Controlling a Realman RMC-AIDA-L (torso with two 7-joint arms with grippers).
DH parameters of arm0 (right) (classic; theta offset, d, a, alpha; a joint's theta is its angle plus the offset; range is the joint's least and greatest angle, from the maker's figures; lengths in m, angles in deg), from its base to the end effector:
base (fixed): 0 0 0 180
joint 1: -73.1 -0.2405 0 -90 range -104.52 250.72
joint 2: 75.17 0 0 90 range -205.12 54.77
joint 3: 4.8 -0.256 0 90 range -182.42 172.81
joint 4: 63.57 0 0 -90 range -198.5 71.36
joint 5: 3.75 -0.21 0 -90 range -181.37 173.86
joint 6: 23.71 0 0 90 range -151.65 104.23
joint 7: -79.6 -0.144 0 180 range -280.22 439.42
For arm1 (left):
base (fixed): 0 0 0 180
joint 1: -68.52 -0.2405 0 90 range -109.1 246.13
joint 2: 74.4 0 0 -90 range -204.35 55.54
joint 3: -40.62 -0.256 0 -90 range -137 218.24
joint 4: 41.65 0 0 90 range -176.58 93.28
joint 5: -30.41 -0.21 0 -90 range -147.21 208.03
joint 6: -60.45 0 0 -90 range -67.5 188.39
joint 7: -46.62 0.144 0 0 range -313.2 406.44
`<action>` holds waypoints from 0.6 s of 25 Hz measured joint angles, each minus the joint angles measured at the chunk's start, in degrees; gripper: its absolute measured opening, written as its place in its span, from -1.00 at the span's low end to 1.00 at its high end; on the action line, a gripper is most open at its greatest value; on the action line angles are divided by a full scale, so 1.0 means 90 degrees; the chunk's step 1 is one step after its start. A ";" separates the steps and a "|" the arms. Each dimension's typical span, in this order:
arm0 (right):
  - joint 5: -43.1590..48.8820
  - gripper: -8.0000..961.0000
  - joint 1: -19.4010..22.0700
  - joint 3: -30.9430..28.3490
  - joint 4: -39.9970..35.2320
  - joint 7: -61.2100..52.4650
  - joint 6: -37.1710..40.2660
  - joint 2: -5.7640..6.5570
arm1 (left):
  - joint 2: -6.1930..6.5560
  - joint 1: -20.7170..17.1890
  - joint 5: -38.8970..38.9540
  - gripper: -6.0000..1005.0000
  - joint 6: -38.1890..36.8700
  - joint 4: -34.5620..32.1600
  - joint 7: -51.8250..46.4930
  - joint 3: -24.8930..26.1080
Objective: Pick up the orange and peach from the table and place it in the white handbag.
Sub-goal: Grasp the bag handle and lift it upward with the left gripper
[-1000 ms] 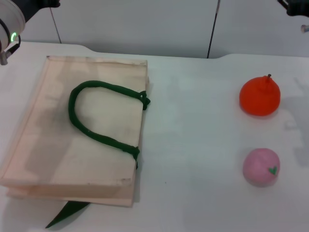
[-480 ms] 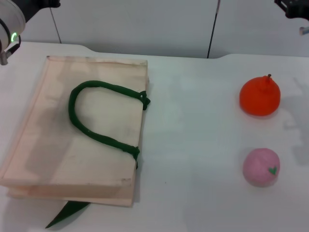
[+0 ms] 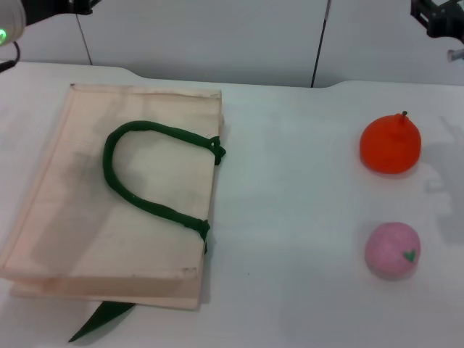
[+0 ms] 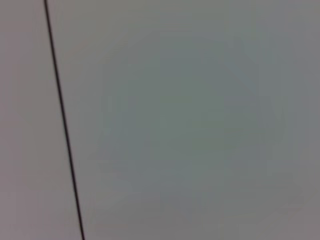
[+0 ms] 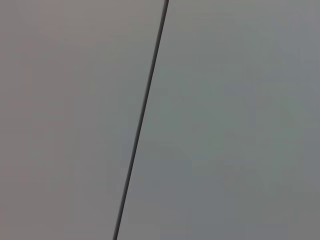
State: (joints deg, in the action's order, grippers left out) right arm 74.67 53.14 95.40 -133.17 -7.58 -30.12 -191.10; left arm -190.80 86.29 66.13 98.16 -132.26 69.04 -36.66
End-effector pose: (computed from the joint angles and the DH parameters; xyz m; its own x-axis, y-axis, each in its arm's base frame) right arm 0.1936 0.4186 0.0348 0.8718 -0.0782 -0.4836 -0.4890 -0.1981 -0.8495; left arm -0.1853 0.4038 0.1155 0.7590 0.2999 0.5780 0.6459 -0.2349 -0.7263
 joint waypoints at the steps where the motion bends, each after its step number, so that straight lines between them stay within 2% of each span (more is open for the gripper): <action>1: -0.0007 0.52 -0.0004 -0.0005 0.0021 0.0000 0.0000 0.0000 | 0.0002 0.0067 -0.0011 -0.25 0.0408 -0.0133 0.0024 0.0168; 4: -0.0025 0.52 -0.0028 -0.0023 0.0040 0.0000 0.0000 0.0000 | 0.0010 0.0407 -0.0002 -0.25 0.1869 -0.0418 0.0190 0.0819; 8: -0.0032 0.52 -0.0057 -0.0020 0.0047 0.0000 0.0000 0.0000 | 0.0013 0.0919 -0.0037 -0.25 0.3568 -0.0448 0.0545 0.1537; 10: -0.0032 0.52 -0.0060 -0.0023 0.0051 -0.0002 0.0000 0.0000 | 0.0013 0.1068 -0.0036 -0.25 0.4047 -0.0360 0.0706 0.1698; 15: -0.0033 0.52 -0.0064 -0.0052 0.0072 -0.0013 0.0000 0.0000 | 0.0013 0.1334 0.0023 -0.25 0.4549 0.0168 0.0839 0.1799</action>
State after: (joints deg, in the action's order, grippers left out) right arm 74.37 52.57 94.93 -132.52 -7.70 -30.12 -191.10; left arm -190.68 98.30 66.34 139.10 -130.75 76.59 -20.47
